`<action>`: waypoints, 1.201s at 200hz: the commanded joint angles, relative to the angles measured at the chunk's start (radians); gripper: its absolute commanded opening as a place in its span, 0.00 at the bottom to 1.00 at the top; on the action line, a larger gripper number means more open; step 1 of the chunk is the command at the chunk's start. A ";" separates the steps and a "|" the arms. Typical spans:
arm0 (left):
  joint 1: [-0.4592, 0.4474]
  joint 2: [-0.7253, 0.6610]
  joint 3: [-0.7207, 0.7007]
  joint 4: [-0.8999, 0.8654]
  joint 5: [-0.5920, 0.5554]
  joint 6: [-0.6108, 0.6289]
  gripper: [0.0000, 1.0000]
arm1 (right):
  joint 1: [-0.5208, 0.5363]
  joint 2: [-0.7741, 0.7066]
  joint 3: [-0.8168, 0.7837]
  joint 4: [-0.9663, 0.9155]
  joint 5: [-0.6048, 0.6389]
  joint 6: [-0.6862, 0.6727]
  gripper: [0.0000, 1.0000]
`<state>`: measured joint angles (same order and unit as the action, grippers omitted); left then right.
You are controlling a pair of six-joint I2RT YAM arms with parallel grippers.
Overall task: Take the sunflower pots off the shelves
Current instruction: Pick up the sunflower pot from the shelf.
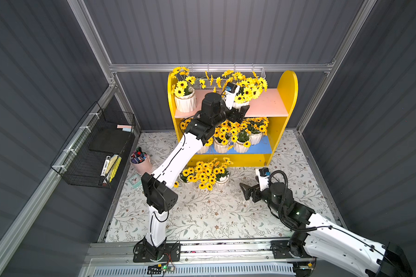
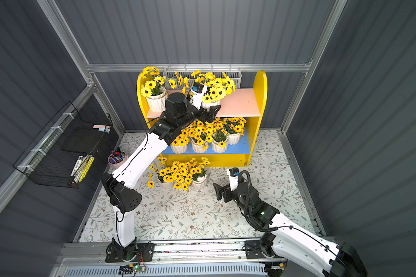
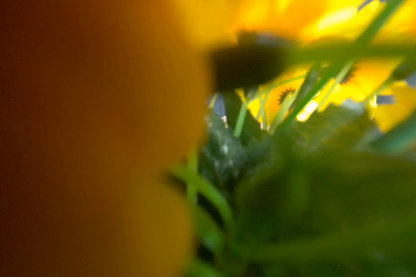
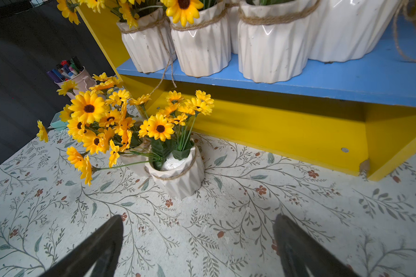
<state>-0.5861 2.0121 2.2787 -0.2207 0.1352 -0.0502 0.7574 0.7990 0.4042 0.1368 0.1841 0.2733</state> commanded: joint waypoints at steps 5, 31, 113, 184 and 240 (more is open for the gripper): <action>0.005 -0.028 0.121 0.044 -0.006 -0.019 0.00 | -0.009 -0.016 0.021 -0.022 0.009 0.012 0.99; 0.003 -0.032 0.137 0.044 0.010 -0.019 0.00 | -0.012 -0.017 0.021 -0.022 0.012 0.013 0.99; -0.009 -0.245 -0.157 0.149 0.020 -0.006 0.00 | -0.050 -0.029 0.048 -0.081 0.026 0.031 0.99; -0.031 -0.466 -0.419 0.163 0.033 0.028 0.00 | -0.081 -0.039 0.080 -0.099 0.018 0.032 0.99; -0.102 -0.665 -0.686 0.179 -0.018 0.065 0.00 | -0.149 -0.051 0.103 -0.141 0.079 0.075 0.99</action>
<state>-0.6609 1.4322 1.6680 -0.1387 0.1448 -0.0177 0.6476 0.7612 0.4801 0.0296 0.2176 0.3031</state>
